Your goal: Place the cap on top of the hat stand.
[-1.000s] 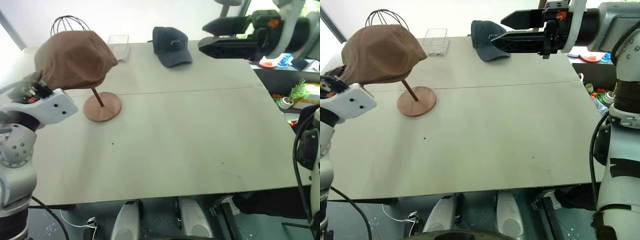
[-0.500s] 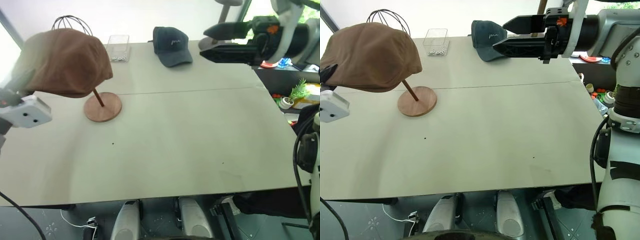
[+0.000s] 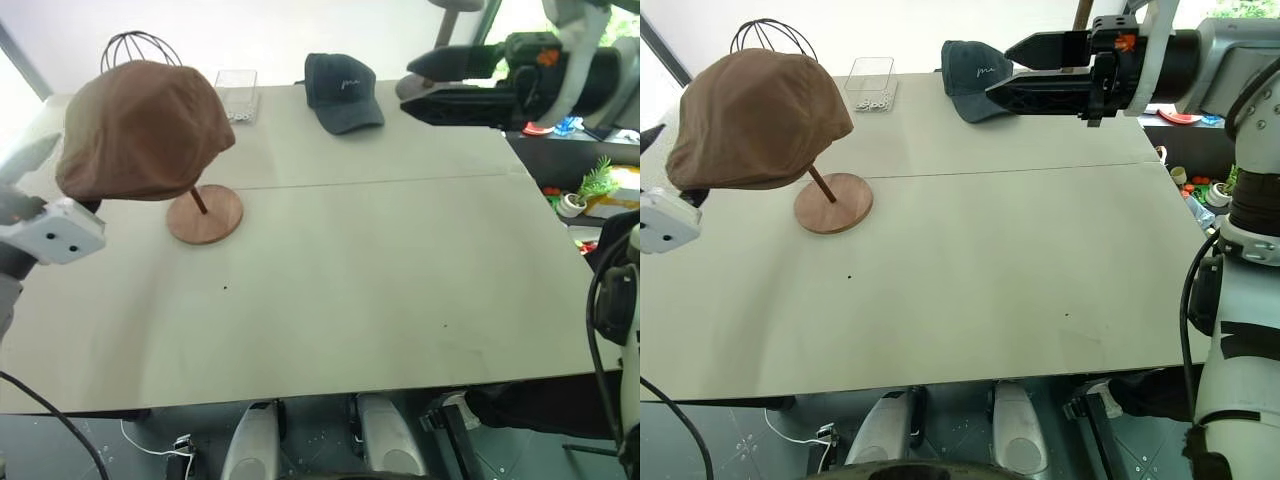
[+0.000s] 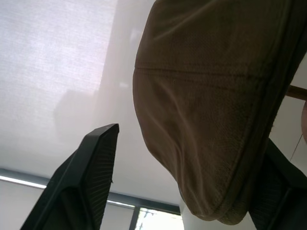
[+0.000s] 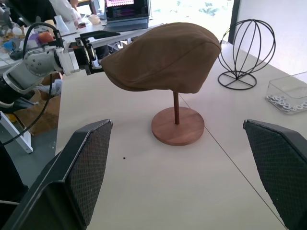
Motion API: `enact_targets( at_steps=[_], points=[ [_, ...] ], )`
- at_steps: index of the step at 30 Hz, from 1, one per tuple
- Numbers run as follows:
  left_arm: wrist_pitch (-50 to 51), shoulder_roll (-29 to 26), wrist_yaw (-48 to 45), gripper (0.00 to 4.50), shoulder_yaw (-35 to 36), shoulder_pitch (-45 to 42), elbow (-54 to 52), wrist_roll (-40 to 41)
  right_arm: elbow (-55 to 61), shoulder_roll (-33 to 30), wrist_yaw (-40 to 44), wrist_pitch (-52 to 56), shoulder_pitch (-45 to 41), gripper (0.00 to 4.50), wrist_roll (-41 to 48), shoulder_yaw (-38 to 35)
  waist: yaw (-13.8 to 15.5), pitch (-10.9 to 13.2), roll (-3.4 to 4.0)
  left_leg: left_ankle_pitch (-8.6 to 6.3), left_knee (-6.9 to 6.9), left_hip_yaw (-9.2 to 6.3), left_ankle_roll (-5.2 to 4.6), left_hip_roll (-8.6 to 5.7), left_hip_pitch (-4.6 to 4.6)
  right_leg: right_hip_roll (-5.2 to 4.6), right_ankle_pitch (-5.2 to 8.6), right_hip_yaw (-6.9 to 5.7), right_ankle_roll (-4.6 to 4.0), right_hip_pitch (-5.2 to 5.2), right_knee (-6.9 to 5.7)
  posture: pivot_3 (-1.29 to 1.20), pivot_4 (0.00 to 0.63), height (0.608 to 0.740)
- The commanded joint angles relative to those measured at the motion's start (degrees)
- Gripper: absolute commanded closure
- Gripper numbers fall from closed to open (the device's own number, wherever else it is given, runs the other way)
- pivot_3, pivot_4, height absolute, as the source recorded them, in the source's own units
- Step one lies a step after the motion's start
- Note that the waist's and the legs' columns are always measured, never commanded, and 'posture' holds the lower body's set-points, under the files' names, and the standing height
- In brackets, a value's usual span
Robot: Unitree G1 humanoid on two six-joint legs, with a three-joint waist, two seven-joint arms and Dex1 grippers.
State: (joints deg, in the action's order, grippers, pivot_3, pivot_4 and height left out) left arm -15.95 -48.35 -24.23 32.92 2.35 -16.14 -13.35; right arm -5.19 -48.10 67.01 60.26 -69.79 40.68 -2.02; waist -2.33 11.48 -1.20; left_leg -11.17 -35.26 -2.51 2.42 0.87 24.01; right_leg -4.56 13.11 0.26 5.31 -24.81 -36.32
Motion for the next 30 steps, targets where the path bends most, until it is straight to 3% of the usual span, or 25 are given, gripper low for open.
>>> enact_targets(
  at_steps=[1, 6, 9, 16, 21, 30],
  points=[
    [3.08, 0.38, -5.02, 0.99, 4.74, 3.73, -5.57, 8.69, 0.53, -0.38, 1.18, -2.09, -1.14, 0.0, -0.39, -0.36, -0.09, 0.0, 0.0, 0.0, 0.0, 0.0, 0.0, 0.0, 0.0, 0.0, 0.0, 0.0, 0.0, 0.0, 0.0, 0.0, 0.15, 0.74],
    [15.58, -0.12, -14.27, 0.99, 11.95, 10.96, -12.72, 20.88, -1.41, 0.2, 2.63, -4.75, -1.13, 0.0, -1.92, 1.06, -0.08, 0.0, -0.01, 0.0, -0.01, 0.0, 0.0, 0.01, 0.0, 0.0, 0.11, 0.01, -0.2, -0.01, 0.0, 0.0, 0.15, 0.74],
    [31.8, -2.14, -20.28, 0.99, 19.45, 14.67, -16.55, 33.13, -3.19, 0.61, 3.66, -6.16, -1.76, 0.0, -2.97, 1.75, -0.13, -0.01, -0.01, 0.0, -0.02, 0.02, 0.0, 0.0, 0.0, 0.0, 0.12, 0.03, -0.22, 0.0, 0.01, 0.0, 0.15, 0.74],
    [64.62, -16.08, -37.78, 0.99, 40.21, 14.99, -8.63, 59.91, -7.4, 1.25, 6.18, -9.09, -3.44, 0.0, -5.5, 3.07, -0.25, -0.01, -0.02, 0.0, -0.06, 0.0, 0.01, 0.01, -0.01, 0.02, 0.14, 0.0, -0.24, 0.0, 0.05, 0.0, 0.15, 0.74],
    [73.88, -27.85, -50.19, 0.99, 48.13, 13.72, 9.75, 58.41, -9.38, 0.63, 8.81, -9.61, -4.76, 0.0, -6.47, 3.17, -0.41, 0.03, 0.07, 0.0, 0.04, 0.01, 0.01, 0.04, 0.01, 0.11, 0.15, 0.0, -0.26, -0.13, 0.02, 0.0, 0.15, 0.74],
    [66.33, -36.27, -65.93, 0.99, 49.72, 15.35, 27.97, 41.64, -10.8, 0.59, 9.44, -10.15, -5.02, 0.0, -8.45, 2.72, -1.65, 0.02, 0.06, -0.01, 0.18, 0.12, 0.02, 0.05, 0.12, 0.09, 0.15, 0.04, -0.26, -0.32, 0.04, 0.0, 0.15, 0.74]
  ],
)
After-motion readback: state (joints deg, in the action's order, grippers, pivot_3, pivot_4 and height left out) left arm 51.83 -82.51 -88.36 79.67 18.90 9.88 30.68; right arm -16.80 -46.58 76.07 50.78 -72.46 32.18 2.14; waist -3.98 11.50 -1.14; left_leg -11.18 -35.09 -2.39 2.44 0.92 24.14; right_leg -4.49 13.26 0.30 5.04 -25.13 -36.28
